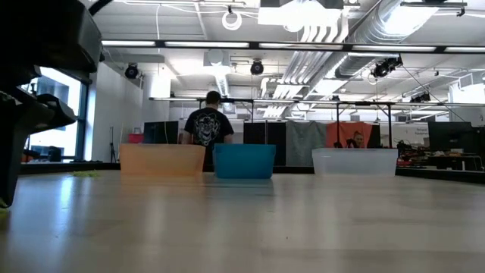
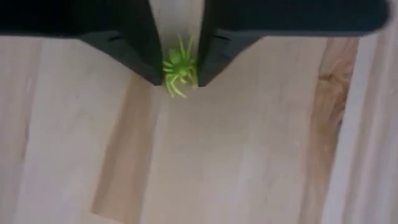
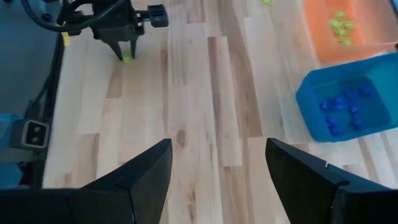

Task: Sort Halloween decoration
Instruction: Put the green spider toy into the orange bin

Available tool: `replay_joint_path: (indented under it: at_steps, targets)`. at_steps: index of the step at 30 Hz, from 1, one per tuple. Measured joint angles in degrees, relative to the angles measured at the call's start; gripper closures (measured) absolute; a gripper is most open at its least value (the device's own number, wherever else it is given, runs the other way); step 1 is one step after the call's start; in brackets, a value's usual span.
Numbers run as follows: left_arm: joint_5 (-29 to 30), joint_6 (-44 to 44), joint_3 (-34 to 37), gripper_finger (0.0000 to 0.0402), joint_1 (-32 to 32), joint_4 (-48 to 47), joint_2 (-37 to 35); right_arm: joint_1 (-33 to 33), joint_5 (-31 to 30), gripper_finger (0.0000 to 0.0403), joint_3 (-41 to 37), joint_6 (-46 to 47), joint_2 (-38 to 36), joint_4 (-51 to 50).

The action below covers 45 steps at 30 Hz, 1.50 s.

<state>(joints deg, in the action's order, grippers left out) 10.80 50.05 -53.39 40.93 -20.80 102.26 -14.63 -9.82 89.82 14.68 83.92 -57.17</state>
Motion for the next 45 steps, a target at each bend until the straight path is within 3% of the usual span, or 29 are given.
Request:
replay_joint_path:
  at_steps: [4,8,12,15,18,21,26,29,33,40,45]
  targets:
    - [-1.3,3.7,0.0,0.0389,-1.0,-0.2,-0.4,0.0,-1.6,0.0147,0.0,-0.2,0.0,0.0]
    - [-1.9,3.5,0.4,0.0392,-2.3,-2.1,-3.6,0.0,-1.7,0.0147,0.0,-0.5,0.0,0.0]
    - [0.9,-0.3,0.3,0.0398,-4.4,-4.1,-13.1,0.0,-1.8,0.0147,0.0,-2.8,0.0,0.1]
    - [7.1,-2.3,0.3,0.0399,-6.3,-5.2,-22.4,0.0,-3.5,0.0147,0.0,-3.8,0.0,0.8]
    - [17.8,-3.3,-0.1,0.04,-8.4,-3.9,-32.2,0.0,-5.1,0.0147,0.0,-4.7,0.0,1.1]
    - [27.6,-10.3,-0.1,0.0401,-10.3,1.4,-40.9,0.0,-6.8,0.0147,0.0,-5.7,0.0,1.4]
    - [30.2,-28.2,-0.2,0.0401,-14.7,8.3,-51.3,0.0,-10.7,0.0147,0.0,-8.0,0.0,4.1]
    - [27.0,-35.6,-0.2,0.0401,-18.3,9.4,-55.2,0.5,-12.8,0.0147,0.0,-9.2,0.0,7.7]
    - [18.3,-40.7,-0.2,0.0401,-23.1,10.2,-57.1,1.9,-13.0,0.0147,0.0,-7.7,0.0,12.5]
    - [5.0,-47.8,-0.2,0.0401,-30.5,10.6,-55.8,4.2,-13.1,0.0147,0.0,-2.7,0.0,14.8]
    - [-5.4,-52.6,-0.2,0.0401,-39.4,13.4,-55.7,5.9,-13.0,0.0147,0.0,-2.7,0.0,15.3]
